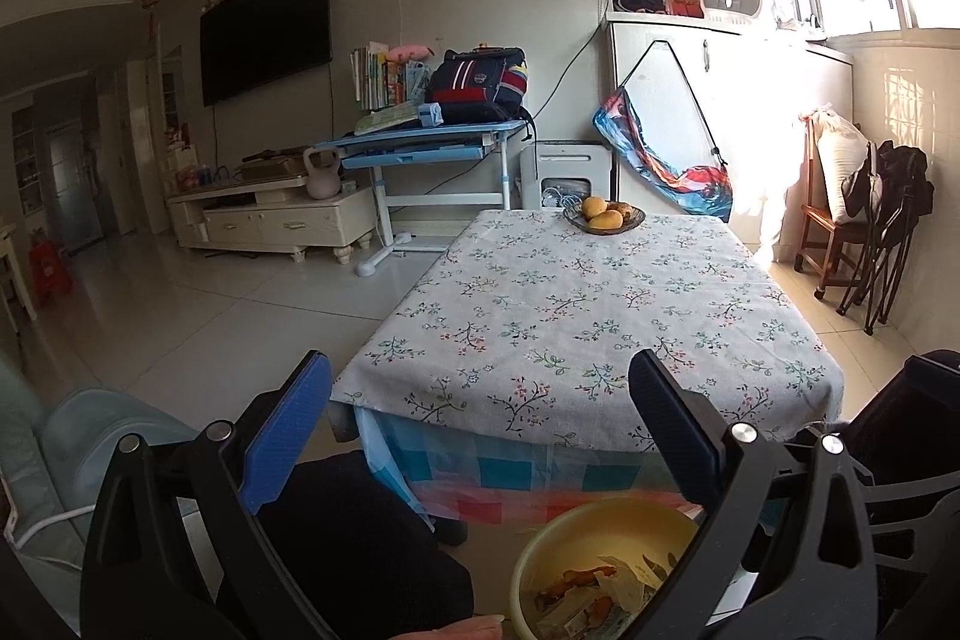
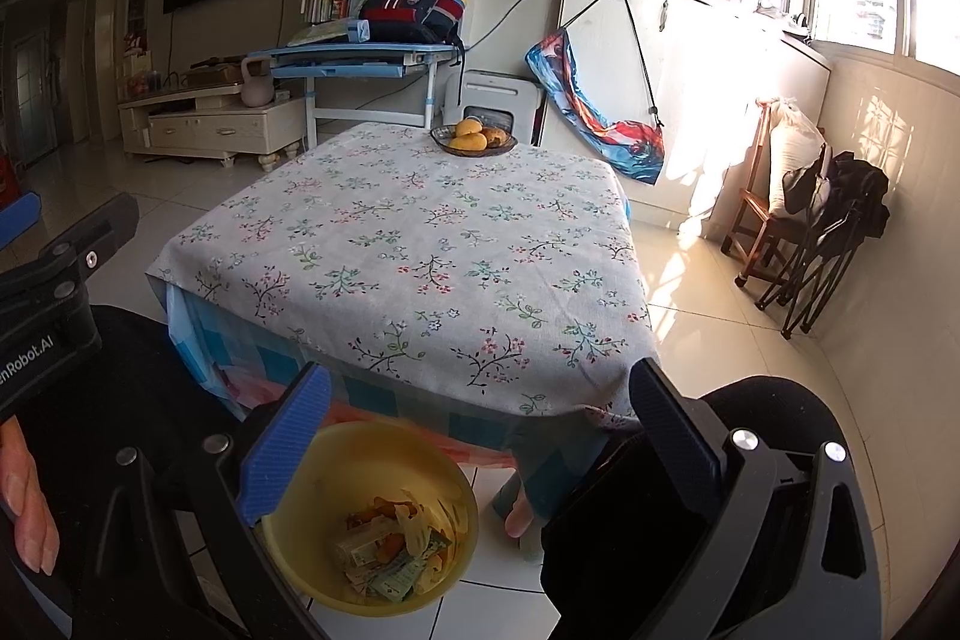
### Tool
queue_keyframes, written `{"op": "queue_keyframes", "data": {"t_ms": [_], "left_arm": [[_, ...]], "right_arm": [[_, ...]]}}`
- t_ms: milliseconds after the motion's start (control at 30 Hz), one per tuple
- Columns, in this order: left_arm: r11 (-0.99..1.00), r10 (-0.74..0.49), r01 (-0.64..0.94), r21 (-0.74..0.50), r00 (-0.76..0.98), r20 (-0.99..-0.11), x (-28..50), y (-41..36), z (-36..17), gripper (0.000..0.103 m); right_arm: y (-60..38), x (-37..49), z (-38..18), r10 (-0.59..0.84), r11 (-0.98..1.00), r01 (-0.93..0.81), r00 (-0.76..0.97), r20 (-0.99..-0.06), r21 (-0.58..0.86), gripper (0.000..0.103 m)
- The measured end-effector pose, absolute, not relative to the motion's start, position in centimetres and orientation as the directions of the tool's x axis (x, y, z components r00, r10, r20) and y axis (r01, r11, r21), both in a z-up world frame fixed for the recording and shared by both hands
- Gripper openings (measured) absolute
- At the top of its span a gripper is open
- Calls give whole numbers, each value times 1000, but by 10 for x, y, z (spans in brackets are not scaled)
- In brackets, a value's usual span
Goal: Collect trash
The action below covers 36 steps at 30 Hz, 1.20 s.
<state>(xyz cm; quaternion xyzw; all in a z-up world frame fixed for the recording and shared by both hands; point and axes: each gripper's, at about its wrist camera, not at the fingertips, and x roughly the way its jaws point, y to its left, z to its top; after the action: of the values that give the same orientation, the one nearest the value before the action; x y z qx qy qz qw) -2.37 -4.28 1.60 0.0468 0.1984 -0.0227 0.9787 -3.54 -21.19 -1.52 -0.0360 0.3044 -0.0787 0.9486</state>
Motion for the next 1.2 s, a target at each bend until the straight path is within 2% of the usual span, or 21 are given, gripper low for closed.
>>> {"op": "queue_keyframes", "data": {"t_ms": [1200], "left_arm": [[990, -44, 91, 103, 920, -389, -34, -41, 17, 96]], "right_arm": [[-211, -34, -18, -166, 986, 120, 799, -578, -117, 95]]}}
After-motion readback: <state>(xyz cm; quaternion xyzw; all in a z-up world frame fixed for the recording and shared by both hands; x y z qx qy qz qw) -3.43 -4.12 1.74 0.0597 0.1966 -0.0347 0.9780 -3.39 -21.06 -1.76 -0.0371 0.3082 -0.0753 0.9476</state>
